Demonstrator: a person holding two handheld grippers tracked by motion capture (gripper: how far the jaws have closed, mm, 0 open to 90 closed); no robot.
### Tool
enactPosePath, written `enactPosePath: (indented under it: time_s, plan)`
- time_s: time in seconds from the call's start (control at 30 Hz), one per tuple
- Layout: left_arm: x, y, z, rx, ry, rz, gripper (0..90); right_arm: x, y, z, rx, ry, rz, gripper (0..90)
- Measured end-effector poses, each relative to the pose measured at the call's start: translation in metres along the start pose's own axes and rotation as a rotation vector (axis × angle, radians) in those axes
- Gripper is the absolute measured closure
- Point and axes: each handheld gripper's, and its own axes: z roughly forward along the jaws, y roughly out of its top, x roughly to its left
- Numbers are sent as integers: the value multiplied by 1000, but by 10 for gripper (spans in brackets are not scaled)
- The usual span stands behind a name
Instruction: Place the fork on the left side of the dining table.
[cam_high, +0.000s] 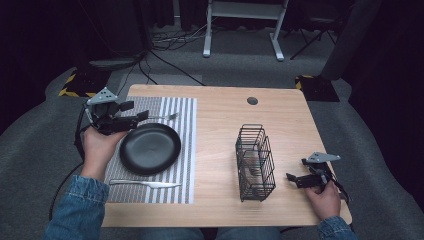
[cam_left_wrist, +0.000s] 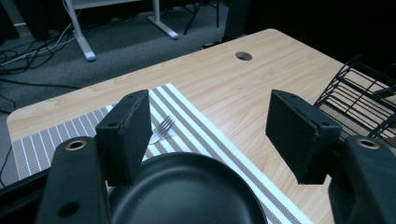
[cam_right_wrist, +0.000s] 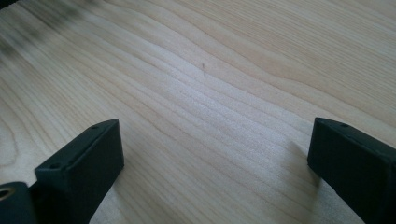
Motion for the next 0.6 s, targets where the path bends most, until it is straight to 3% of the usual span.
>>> enactPosePath:
  time_s: [0.17, 0.23, 0.6]
  plan:
    - [-2, -8, -8, -60, -19, -4, 254, 0, 0, 0, 1, 0, 0, 36]
    - [-5, -11, -11, -76, -10, 17, 215, 0, 0, 0, 1, 1, 0, 35]
    - [-19, -34, -30, -80, 47, 50, 117, 0, 0, 0, 1, 0, 0, 35]
